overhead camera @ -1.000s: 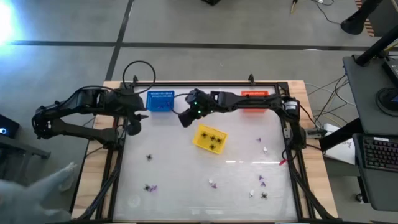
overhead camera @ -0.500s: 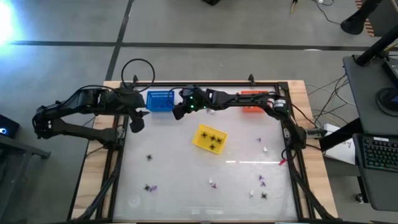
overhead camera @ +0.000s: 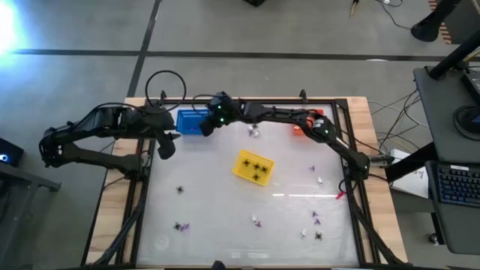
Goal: Sort Halloween decoration
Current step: Put the purple witch hat toy into the blue bin, then put the black spider toy into the yellow bin
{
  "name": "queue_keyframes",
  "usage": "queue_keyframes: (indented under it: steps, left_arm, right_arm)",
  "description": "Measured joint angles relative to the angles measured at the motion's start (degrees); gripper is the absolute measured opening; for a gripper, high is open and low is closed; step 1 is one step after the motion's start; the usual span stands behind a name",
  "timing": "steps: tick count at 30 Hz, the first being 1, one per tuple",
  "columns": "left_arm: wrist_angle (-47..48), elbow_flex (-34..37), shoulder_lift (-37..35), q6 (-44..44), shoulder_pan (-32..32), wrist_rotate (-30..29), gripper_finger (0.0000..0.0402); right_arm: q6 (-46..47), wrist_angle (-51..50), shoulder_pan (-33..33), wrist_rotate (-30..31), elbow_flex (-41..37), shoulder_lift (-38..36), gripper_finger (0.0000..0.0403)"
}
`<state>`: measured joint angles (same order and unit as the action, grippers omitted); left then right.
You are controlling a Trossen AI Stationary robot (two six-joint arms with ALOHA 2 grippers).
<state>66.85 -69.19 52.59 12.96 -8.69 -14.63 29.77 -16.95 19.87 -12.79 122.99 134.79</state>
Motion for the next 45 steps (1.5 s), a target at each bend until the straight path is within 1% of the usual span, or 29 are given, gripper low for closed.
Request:
queue_keyframes:
  steps: [2,4,6,8,16,22,26,29,35,39,42,45]
  left_arm:
    - [0.0,0.0,0.0,0.1,0.0,0.0,0.0127]
    - [0.0,0.0,0.0,0.3,0.0,0.0,0.0127]
    - [0.0,0.0,0.1,0.5,0.0,0.0,0.0127]
    - [0.0,0.0,0.2,1.0,0.0,0.0,0.0127]
    - [-0.4,0.0,1.1,1.6,0.0,0.0,0.0127]
    - [-1.0,0.0,2.5,1.6,0.0,0.0,0.0127]
    - [-1.6,0.0,3.2,1.6,0.0,0.0,0.0127]
    - [-2.6,0.0,3.4,1.6,0.0,0.0,0.0127]
    - [-3.9,0.0,3.2,1.6,0.0,0.0,0.0127]
    - [-3.9,0.0,3.3,1.6,0.0,0.0,0.0127]
    - [-3.9,0.0,3.5,1.6,0.0,0.0,0.0127]
    - [-4.2,0.0,3.5,1.6,0.0,0.2,0.0127]
  right_arm:
    - [-0.2,-1.9,0.9,-1.5,1.9,1.4,0.0009]
    - [-0.6,-2.5,1.8,-4.6,3.3,2.3,0.0009]
    - [-1.2,-2.1,2.5,-8.3,3.4,3.0,0.0009]
    - [-1.6,-2.5,3.1,-9.6,3.5,3.1,0.0009]
    - [-4.6,-2.6,4.6,-10.3,3.9,3.1,0.0009]
    - [-6.8,-0.7,4.7,-10.2,4.0,3.1,0.0009]
    - [-6.9,0.9,4.6,-8.0,4.0,3.1,0.0012]
    - [-6.9,2.5,4.6,-7.6,4.0,3.1,0.0024]
    - [-6.6,3.7,4.6,-6.3,4.0,3.1,0.0061]
    - [-6.5,3.6,4.6,-6.5,4.0,3.1,0.0073]
    - [-6.2,-0.2,4.7,-9.1,4.4,2.7,0.0075]
    - [-8.2,-8.8,4.8,-10.1,7.3,2.0,0.0075]
